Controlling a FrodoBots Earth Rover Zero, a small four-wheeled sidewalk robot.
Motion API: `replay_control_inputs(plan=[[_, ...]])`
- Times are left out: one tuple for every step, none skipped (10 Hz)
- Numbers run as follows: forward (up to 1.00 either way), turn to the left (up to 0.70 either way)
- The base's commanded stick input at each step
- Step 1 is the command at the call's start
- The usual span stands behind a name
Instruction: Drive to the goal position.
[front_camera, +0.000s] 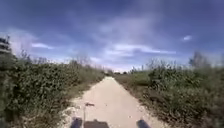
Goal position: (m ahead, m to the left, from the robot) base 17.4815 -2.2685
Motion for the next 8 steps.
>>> replay_control_inputs(plan=[[1.0, -0.39], [1.0, 0.0], [1.0, 0.0], [1.0, 0.0], [1.0, 0.0], [1.0, 0.0], [1.0, 0.0], [1.0, 0.0]])
